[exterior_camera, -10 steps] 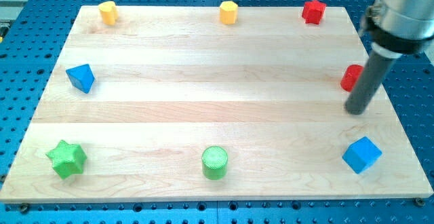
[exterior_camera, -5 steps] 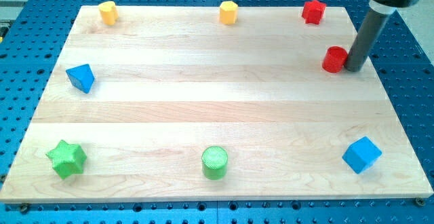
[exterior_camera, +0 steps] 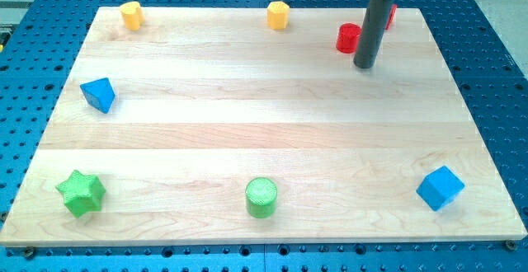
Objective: Place the red circle in between the yellow hexagon and red star
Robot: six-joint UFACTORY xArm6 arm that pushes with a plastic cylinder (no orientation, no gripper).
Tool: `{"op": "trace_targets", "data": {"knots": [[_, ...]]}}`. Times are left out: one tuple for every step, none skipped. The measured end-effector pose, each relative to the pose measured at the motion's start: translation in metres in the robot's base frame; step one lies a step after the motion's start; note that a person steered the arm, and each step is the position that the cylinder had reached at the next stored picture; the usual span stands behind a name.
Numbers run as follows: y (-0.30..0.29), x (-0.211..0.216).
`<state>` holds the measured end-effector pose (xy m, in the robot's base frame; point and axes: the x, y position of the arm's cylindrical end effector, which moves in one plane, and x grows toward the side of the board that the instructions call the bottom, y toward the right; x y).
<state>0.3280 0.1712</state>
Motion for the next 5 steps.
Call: {"op": "trace_targets", "data": {"knots": [[-0.042,-0.043],[-0.056,-0.053],[-0.038,-0.031],[-0.035,-0.069],[-0.047,-0.083]]}}
